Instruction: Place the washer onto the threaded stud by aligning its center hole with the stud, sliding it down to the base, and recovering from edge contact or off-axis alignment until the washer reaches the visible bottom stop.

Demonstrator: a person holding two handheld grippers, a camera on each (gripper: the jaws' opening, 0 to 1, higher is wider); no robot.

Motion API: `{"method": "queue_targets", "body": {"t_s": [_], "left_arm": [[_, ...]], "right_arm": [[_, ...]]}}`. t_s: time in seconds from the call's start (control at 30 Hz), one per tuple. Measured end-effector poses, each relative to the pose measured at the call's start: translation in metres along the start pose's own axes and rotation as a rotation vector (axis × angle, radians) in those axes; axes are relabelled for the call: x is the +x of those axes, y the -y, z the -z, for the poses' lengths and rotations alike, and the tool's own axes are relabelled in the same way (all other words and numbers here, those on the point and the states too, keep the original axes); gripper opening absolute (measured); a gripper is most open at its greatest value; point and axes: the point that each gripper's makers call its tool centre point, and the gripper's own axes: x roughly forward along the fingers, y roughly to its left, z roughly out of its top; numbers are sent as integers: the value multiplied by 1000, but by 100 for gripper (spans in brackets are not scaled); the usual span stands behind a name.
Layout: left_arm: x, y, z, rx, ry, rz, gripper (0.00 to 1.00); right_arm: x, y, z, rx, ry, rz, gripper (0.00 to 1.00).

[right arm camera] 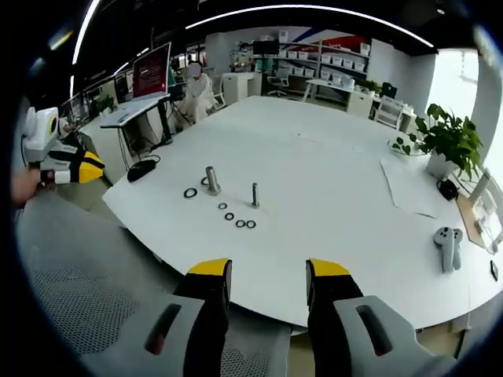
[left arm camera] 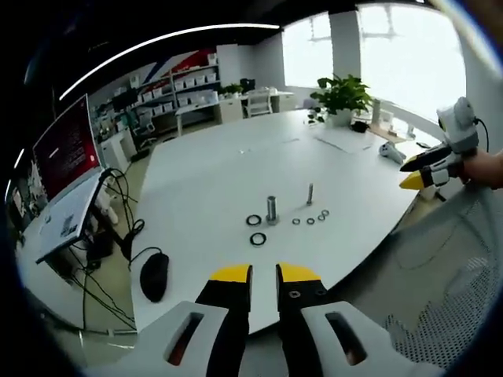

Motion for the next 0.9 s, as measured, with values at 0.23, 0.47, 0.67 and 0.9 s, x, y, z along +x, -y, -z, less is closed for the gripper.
{"method": "queue_targets", "body": {"t_s": [0.23,0.47,0.67,0.9], "left_arm": [[-3,-1,-1,-6,3,-4,9],[-1,-1,1,-10,-5,-5,9],[2,-4,4,-14,-9,-7,9],[0,-2,4,-14,-8,-9,9]], "right_arm": [[0,4,-1,-4,-1,13,42],[0,2,-1,-20,1,1,42],[1,0,-1,-22,0,-1,42],[0,1,-1,-18,0,1,42]]}}
